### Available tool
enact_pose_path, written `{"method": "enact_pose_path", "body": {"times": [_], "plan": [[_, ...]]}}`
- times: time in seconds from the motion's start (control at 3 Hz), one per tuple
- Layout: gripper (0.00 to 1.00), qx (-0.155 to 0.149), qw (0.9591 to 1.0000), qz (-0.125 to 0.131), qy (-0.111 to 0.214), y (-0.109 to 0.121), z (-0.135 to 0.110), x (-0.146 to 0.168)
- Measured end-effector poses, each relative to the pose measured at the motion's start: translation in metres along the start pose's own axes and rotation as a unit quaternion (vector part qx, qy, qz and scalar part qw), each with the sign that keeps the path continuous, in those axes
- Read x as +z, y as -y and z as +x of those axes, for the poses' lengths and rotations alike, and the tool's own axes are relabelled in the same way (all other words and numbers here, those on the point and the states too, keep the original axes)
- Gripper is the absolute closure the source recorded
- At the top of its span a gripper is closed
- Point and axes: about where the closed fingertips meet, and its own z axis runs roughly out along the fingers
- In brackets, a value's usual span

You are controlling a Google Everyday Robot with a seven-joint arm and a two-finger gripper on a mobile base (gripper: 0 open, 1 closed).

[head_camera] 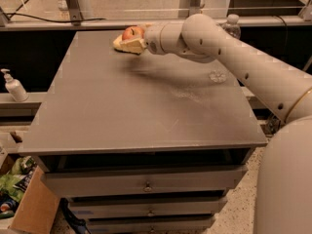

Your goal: Move apple near sponge

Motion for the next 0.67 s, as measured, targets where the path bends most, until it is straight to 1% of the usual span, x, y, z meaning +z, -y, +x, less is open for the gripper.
{"method": "enact_pose_path", "body": {"times": [0.33, 0.67], "plan": [[1.0, 0.002, 0.9999, 0.009, -0.01, 0.0132, 0.0045, 0.0106], [1.0, 0.005, 0.9996, 0.018, -0.022, 0.0222, 0.0125, 0.013]]}}
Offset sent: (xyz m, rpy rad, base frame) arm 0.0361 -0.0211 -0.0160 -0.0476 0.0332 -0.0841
